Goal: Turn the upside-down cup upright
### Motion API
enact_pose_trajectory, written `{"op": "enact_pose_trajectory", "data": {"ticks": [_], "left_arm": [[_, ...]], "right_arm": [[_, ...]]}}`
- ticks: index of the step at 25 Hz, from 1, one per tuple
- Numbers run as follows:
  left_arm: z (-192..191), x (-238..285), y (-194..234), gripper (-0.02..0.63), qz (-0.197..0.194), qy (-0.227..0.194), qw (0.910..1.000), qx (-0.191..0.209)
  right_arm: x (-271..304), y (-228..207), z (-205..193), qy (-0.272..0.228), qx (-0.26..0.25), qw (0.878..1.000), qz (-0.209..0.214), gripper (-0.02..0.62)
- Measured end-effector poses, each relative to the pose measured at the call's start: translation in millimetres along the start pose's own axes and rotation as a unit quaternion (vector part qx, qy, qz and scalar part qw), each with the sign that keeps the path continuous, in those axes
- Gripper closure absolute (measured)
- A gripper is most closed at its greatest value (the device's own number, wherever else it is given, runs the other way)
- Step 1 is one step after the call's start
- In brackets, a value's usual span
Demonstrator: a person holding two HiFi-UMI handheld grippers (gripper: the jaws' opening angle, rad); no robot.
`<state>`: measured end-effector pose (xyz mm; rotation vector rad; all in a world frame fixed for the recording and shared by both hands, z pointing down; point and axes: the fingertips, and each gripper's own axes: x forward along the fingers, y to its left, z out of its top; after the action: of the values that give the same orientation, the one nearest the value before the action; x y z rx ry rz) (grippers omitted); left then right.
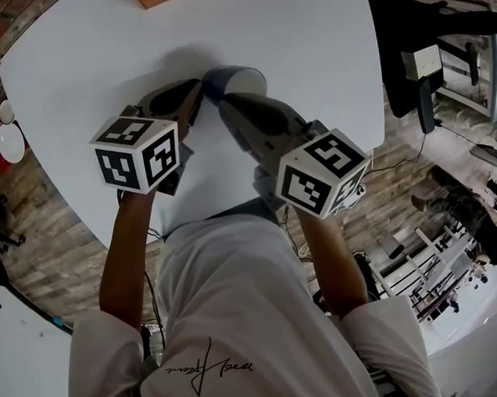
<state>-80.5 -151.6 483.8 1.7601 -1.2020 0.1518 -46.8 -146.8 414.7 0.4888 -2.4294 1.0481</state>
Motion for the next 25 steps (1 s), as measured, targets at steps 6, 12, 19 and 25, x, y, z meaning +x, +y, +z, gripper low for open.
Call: {"op": "enact_pose_trajectory", "data": {"ticks": [6,12,19,25], "left_arm": [[-0.4,0.2,-1.6,0.597,0.000,0.001,1.0000,-0.002],[-0.6,-1.0,0.0,0.597,0.001,-0.001,1.0000,-0.005],[-2.3,-3.8,1.9,0.597,0.003,-0.003,1.0000,-0.009],[-3.8,-9.2,11.4,0.597,0.013,-0.008,0.9997,-0.017]], "right_arm": [[2.2,2.8,0.2,0.010,-0.022,1.000,-0.001,0.572],[4.2,4.6,-1.1,0.017,-0.033,0.999,-0.003,0.572],[7.8,8.7,-2.5,0.028,-0.047,0.998,-0.001,0.572],[17.3,13.4,-3.0,0.038,-0.065,0.997,-0.006,0.574]]}}
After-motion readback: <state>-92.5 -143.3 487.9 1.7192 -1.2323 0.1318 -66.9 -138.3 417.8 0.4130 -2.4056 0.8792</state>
